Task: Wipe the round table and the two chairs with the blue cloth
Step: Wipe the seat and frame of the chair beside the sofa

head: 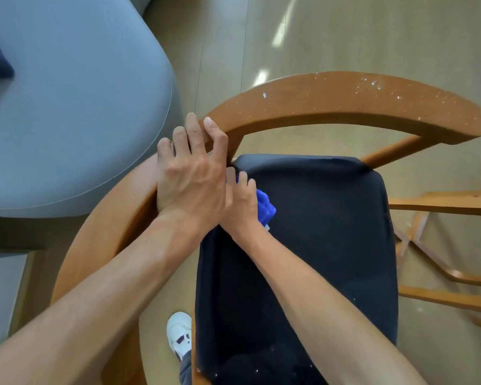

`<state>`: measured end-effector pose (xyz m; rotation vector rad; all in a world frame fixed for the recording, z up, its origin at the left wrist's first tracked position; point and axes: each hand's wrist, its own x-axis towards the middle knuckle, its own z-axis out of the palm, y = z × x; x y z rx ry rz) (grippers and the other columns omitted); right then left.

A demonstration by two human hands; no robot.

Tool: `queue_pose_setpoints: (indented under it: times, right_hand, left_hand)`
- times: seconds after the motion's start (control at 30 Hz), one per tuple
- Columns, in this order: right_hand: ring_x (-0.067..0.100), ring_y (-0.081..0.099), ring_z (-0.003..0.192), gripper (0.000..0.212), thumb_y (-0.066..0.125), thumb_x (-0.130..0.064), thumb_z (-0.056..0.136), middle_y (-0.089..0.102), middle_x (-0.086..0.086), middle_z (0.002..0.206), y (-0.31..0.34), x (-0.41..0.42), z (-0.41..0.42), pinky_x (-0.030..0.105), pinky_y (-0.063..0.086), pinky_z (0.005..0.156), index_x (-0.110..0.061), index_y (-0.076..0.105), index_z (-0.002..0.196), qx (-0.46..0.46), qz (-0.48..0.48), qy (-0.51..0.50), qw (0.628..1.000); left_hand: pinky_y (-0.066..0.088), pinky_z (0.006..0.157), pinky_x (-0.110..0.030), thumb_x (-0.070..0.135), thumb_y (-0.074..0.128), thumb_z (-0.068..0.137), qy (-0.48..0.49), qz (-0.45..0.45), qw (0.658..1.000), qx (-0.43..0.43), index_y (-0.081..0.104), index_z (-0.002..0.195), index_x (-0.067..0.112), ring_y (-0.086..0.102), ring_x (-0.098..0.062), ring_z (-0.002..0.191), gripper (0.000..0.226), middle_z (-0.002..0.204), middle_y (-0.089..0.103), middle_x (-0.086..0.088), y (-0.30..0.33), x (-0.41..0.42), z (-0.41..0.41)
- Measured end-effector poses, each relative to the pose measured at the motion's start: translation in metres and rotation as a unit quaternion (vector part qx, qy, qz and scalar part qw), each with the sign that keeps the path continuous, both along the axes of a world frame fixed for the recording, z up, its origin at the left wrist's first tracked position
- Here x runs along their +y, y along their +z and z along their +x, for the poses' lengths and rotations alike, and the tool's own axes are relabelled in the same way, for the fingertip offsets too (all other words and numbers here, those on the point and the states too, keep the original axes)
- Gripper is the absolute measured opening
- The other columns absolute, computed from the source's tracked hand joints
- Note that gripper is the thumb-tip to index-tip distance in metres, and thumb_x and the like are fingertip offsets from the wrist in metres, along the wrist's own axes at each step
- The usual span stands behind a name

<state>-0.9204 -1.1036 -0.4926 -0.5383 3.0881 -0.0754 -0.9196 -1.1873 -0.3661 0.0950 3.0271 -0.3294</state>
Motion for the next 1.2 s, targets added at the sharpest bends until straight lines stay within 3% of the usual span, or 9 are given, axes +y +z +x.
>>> queue_pose_setpoints:
  times: [0.17, 0.3, 0.47, 0.57, 0.63, 0.77, 0.97, 1.1, 1.2]
  right_hand:
    - [0.024, 0.043, 0.075, 0.043, 0.053, -0.014, 0.073, 0.055, 0.01, 0.114, -0.004, 0.058, 0.19, 0.034, 0.038, 0.066, -0.032, 0.057, 0.112, -0.14, -0.047, 0.278, 0.949]
    - [0.018, 0.044, 0.075, 0.045, 0.043, -0.011, 0.091, 0.055, 0.001, 0.115, 0.005, 0.145, 0.205, 0.029, 0.042, 0.073, -0.041, 0.051, 0.123, -0.136, -0.01, 0.44, 0.887]
    - [0.034, 0.059, 0.075, 0.06, 0.077, -0.001, 0.068, 0.064, 0.016, 0.114, 0.013, 0.218, 0.116, 0.037, 0.05, 0.066, -0.028, 0.067, 0.12, -0.019, -0.021, 0.113, 0.993]
    - [0.04, 0.05, 0.092, 0.051, 0.067, -0.019, 0.087, 0.05, 0.019, 0.127, 0.008, 0.232, 0.091, 0.047, 0.041, 0.077, -0.026, 0.053, 0.135, -0.043, -0.019, -0.185, 0.982]
    - [0.041, 0.047, 0.091, 0.049, 0.064, -0.02, 0.089, 0.048, 0.02, 0.126, 0.005, 0.221, 0.102, 0.048, 0.041, 0.078, -0.022, 0.052, 0.136, -0.053, -0.038, -0.234, 0.97]
    - [0.034, 0.053, 0.068, 0.058, 0.074, -0.007, 0.067, 0.061, 0.02, 0.109, 0.004, 0.215, 0.199, 0.037, 0.048, 0.061, -0.024, 0.064, 0.121, -0.075, -0.09, 0.049, 0.992]
    - [0.023, 0.052, 0.078, 0.059, 0.051, -0.008, 0.079, 0.056, 0.005, 0.117, 0.016, 0.288, 0.238, 0.03, 0.047, 0.071, -0.04, 0.047, 0.128, -0.164, 0.022, 0.438, 0.883]
    - [0.04, 0.057, 0.078, 0.055, 0.073, -0.001, 0.073, 0.059, 0.022, 0.112, 0.016, 0.332, 0.135, 0.042, 0.05, 0.069, -0.024, 0.065, 0.122, -0.071, -0.07, 0.135, 0.986]
    - [0.045, 0.048, 0.104, 0.049, 0.06, -0.02, 0.091, 0.046, 0.024, 0.123, 0.007, 0.331, 0.084, 0.049, 0.042, 0.091, -0.024, 0.048, 0.138, -0.088, -0.099, -0.183, 0.974]
  left_hand:
    - [0.038, 0.092, -0.05, 0.028, 0.052, 0.079, -0.008, 0.023, 1.0, -0.009, 0.015, 0.139, -0.003, 0.046, -0.044, 0.115, 0.077, 0.143, 0.032, -0.034, 0.004, -0.003, 0.001]
    - [0.036, 0.095, -0.052, 0.027, 0.05, 0.08, -0.018, 0.023, 0.999, -0.024, 0.012, 0.141, -0.004, 0.042, -0.046, 0.119, 0.078, 0.145, 0.027, -0.035, 0.006, -0.003, 0.0]
    - [0.035, 0.096, -0.053, 0.025, 0.054, 0.081, -0.027, 0.023, 0.999, -0.019, 0.014, 0.142, -0.005, 0.041, -0.048, 0.119, 0.08, 0.146, 0.025, -0.037, 0.005, -0.004, 0.0]
    - [0.034, 0.097, -0.053, 0.027, 0.054, 0.082, -0.031, 0.016, 0.999, -0.014, 0.013, 0.144, -0.006, 0.039, -0.05, 0.121, 0.081, 0.147, 0.021, -0.038, 0.004, -0.006, 0.001]
    - [0.033, 0.098, -0.053, 0.028, 0.051, 0.085, -0.022, 0.013, 1.0, -0.008, 0.013, 0.145, -0.006, 0.038, -0.05, 0.122, 0.078, 0.149, 0.019, -0.038, 0.004, -0.006, 0.003]
    - [0.029, 0.104, -0.056, 0.028, 0.053, 0.085, 0.014, 0.011, 1.0, -0.022, 0.013, 0.149, 0.004, 0.034, -0.049, 0.128, 0.079, 0.152, 0.02, -0.029, 0.016, 0.001, 0.013]
    - [0.013, 0.114, -0.054, 0.032, 0.053, 0.083, 0.111, -0.045, 0.993, -0.013, 0.013, 0.149, 0.012, 0.019, -0.041, 0.138, 0.079, 0.155, 0.016, -0.019, 0.031, 0.002, 0.054]
    - [0.015, 0.113, -0.056, 0.03, 0.062, 0.078, 0.109, -0.06, 0.992, 0.004, 0.013, 0.146, 0.009, 0.019, -0.044, 0.135, 0.087, 0.151, 0.017, -0.021, 0.026, 0.009, 0.063]
    - [0.021, 0.108, -0.063, 0.021, 0.069, 0.072, 0.095, -0.03, 0.994, 0.035, 0.016, 0.142, 0.009, 0.025, -0.048, 0.13, 0.089, 0.146, 0.021, -0.022, 0.019, 0.008, 0.061]
